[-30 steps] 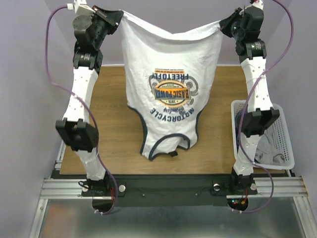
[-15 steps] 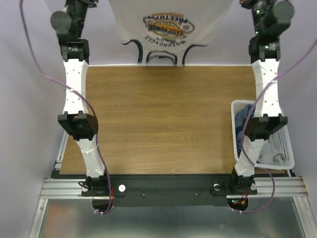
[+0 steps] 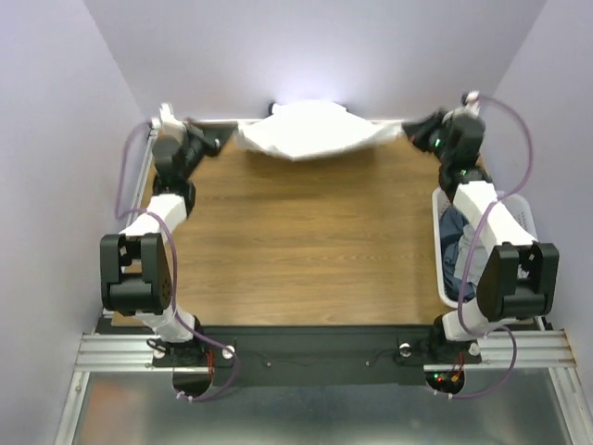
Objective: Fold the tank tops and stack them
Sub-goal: Flatten the tank top out
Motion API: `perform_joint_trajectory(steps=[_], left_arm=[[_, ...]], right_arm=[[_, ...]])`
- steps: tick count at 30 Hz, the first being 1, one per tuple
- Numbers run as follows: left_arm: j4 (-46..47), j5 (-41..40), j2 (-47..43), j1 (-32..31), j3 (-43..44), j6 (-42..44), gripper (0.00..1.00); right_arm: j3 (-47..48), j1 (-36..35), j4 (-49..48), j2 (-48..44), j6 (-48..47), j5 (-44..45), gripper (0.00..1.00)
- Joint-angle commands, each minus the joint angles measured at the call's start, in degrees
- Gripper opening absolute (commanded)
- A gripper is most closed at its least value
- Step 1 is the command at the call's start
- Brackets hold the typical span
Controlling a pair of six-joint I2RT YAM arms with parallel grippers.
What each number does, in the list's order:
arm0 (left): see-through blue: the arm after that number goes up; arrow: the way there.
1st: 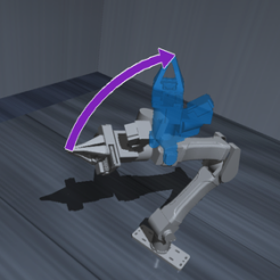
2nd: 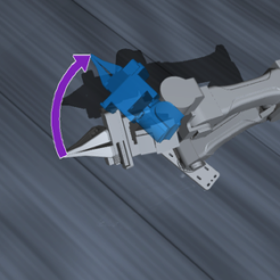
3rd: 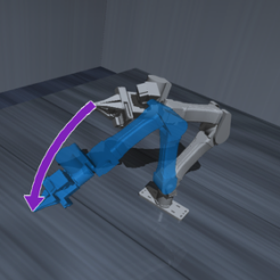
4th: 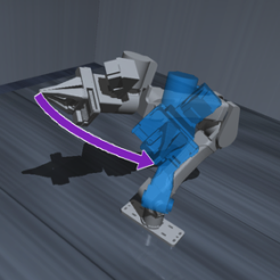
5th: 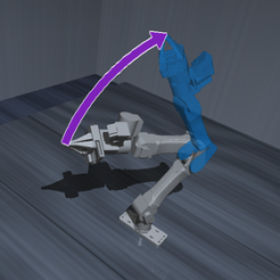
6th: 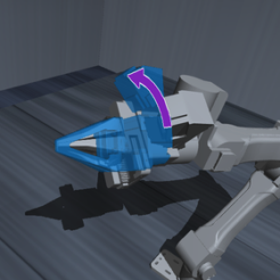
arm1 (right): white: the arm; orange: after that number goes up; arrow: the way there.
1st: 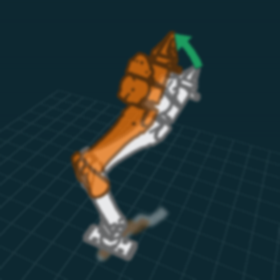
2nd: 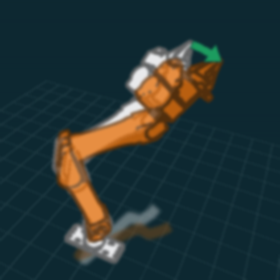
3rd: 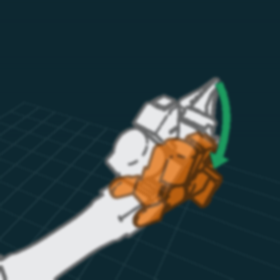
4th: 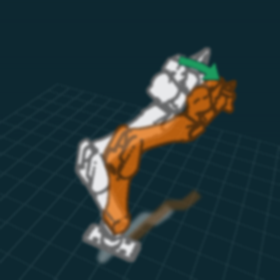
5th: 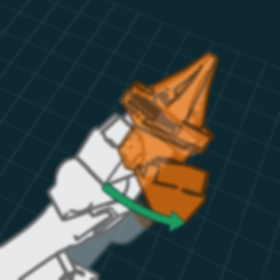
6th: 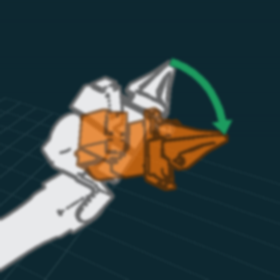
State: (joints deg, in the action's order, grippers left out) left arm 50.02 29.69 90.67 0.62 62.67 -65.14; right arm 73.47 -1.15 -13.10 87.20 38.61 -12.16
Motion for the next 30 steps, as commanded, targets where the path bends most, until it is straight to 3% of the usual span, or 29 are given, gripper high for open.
perform_joint_trajectory(steps=[1,4,10,19,30], left_arm=[[-3.3,0.5,-11.0,-0.4,-20.9,1.8,0.0],[-14.5,-1.2,-17.0,-0.4,-28.9,8.2,0.0],[-34.4,-6.0,-23.3,-3.5,-32.8,15.0,0.0],[-49.9,-14.2,-29.7,-4.9,-37.4,15.8,0.0],[-66.9,-24.3,-39.4,-4.8,-32.9,18.6,0.0]], right_arm=[[-16.7,0.3,0.7,-9.2,3.1,-5.3,0.0],[-31.1,0.4,5.1,-14.4,2.1,-5.5,0.0],[-40.2,0.4,16.2,-23.0,0.2,-4.5,0.0],[-42.2,0.3,31.1,-28.2,-1.6,0.4,0.0],[-35.2,0.3,45.3,-30.9,-2.9,6.3,0.01]])
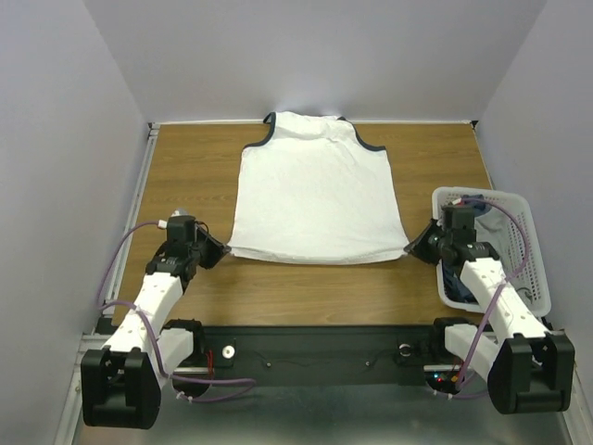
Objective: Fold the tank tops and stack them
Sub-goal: Flatten the tank top out
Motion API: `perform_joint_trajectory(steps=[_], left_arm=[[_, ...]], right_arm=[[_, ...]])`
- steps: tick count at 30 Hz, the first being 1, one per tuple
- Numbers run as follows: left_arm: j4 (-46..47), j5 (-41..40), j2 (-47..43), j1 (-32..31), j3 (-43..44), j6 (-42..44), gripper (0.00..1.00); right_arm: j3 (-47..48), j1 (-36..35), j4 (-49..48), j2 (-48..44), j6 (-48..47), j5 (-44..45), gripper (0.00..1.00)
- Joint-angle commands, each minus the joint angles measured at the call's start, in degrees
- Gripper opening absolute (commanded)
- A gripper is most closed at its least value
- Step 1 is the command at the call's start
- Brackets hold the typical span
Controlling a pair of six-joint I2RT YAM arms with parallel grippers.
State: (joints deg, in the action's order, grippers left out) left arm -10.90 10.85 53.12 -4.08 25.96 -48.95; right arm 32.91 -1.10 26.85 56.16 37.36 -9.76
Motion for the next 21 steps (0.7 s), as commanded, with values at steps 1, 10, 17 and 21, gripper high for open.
perform_joint_trajectory(steps=[1,10,17,21], left_arm=[[-6.3,-5.5,-1.9,-0.1,4.1,2.6,0.0],[-9.1,-3.5,0.3,0.6,5.0,4.7,0.0],[-9.8,-0.6,0.3,0.6,4.0,4.1,0.08],[-10.4,2.3,0.6,0.6,3.3,4.3,0.17]], right_arm=[[6.0,0.2,5.9,0.7,-1.8,5.0,0.01],[9.3,0.2,11.6,4.0,-2.0,5.6,0.01],[9.3,0.3,17.2,4.5,-0.6,4.6,0.06],[8.1,0.3,18.7,5.9,0.4,4.3,0.3]])
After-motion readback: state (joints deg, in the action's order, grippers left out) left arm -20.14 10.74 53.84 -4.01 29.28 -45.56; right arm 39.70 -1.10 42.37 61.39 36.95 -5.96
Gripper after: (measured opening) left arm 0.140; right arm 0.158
